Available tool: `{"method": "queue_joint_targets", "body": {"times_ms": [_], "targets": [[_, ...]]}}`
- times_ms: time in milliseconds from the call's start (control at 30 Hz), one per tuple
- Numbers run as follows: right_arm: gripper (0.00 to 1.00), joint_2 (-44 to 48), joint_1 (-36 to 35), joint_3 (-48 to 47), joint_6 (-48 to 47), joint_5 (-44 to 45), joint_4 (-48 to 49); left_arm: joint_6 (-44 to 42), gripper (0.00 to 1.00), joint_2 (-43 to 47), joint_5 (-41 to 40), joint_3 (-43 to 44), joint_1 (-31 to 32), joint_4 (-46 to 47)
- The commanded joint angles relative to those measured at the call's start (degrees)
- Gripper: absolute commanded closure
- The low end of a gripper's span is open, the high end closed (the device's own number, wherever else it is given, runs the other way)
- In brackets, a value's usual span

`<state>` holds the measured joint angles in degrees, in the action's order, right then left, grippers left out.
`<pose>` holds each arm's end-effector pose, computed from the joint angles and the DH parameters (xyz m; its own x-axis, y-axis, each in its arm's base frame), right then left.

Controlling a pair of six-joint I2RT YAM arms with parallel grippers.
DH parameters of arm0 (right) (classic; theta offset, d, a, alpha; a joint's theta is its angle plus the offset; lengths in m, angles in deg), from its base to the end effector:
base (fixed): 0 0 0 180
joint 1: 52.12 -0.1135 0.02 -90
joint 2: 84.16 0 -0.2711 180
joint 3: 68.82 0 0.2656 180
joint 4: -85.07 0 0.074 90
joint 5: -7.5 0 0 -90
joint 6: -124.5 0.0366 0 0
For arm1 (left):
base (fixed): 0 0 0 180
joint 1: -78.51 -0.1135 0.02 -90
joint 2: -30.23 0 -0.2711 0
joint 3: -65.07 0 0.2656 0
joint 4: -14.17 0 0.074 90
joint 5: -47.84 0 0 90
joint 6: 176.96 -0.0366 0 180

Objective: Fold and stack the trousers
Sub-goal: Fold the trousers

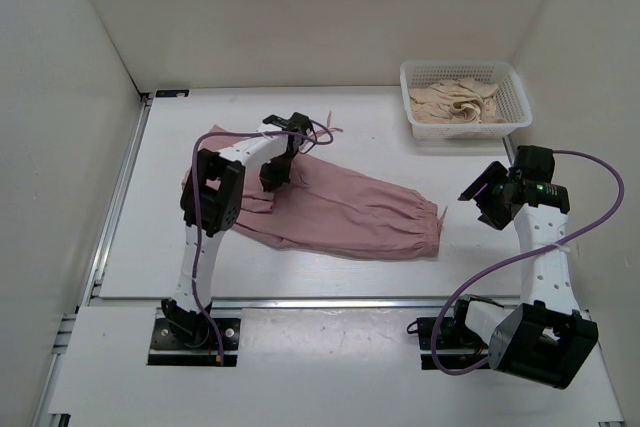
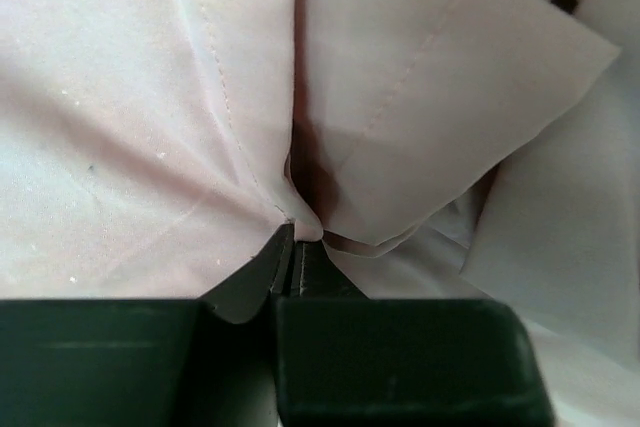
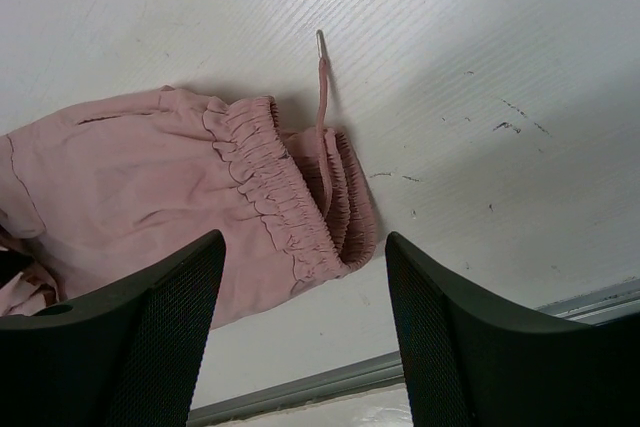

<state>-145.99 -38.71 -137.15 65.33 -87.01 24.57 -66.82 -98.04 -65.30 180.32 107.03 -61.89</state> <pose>0.2155 -0.0484 0.2932 -0.5803 0.6636 -0.4721 0.5632 0.7457 0.3559 0.4009 -0.2015 0.1589 -0.9741 0.1690 -0.1504 0.1045 0.9258 0.3634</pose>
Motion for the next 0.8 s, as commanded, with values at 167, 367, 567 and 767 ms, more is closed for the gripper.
{"method": "queue_joint_targets", "body": {"times_ms": [167,367,567,767], "targets": [[0.30,1.09,-0.31,0.25,-1.21,-1.19,1.03,-4.66,0.90,12.33,5.46,3.89,-3.55,-1.33],[0.30,1.09,-0.31,0.25,-1.21,-1.20,1.03,-6.52,0.90,19.54,9.33,7.05,-3.55,-3.61],[0.30,1.09,-0.31,0.25,-1.21,-1.73,1.56,-5.90,0.90,22.26,13.20,7.06,-1.01,-4.85],[0.28,1.62,-0.31,0.25,-1.21,-1.73,1.56,-2.83,0.90,24.64,17.41,1.45,0.93,-2.75]]}}
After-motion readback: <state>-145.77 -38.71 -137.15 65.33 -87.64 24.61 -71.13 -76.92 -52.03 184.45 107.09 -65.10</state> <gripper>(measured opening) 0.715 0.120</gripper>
